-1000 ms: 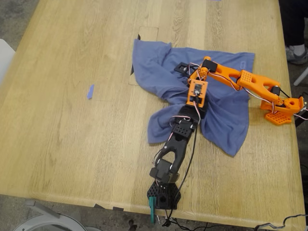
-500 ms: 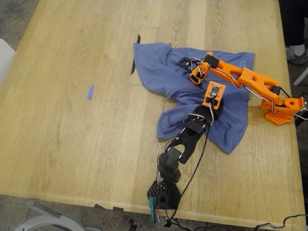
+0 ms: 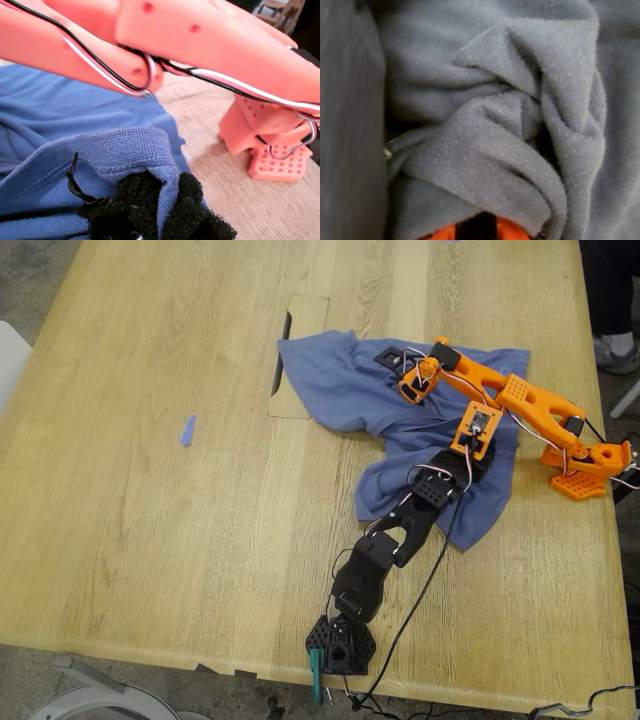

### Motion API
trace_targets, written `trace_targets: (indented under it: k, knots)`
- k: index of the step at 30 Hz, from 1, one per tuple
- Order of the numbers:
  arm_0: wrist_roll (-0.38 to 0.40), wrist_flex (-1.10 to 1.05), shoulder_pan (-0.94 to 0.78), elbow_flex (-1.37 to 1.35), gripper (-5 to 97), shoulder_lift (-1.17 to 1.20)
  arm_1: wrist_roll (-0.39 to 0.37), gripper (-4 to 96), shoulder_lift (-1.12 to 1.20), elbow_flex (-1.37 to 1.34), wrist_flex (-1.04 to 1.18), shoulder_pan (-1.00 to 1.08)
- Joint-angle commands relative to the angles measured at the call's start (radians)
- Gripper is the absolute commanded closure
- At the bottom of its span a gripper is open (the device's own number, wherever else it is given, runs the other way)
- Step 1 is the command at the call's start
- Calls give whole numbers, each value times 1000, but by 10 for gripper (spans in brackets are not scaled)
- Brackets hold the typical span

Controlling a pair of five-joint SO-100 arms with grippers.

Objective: Fold a T-shirt

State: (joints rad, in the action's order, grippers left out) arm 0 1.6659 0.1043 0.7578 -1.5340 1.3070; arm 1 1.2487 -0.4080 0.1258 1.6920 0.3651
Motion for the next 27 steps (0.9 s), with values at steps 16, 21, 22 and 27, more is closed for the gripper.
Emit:
trace_targets:
  k: [16, 21, 22, 27]
  knots:
    - [46, 172, 150, 647, 918, -495, 2, 915, -94, 15, -2, 49]
    - [31, 302, 92, 672, 917, -499, -3, 915, -98, 15, -3, 26]
    - [26, 347, 81, 686, 906, -497, -5, 915, -98, 15, -3, 23]
    - [20, 494, 51, 776, 858, -509, -5, 915, -100, 15, -3, 12]
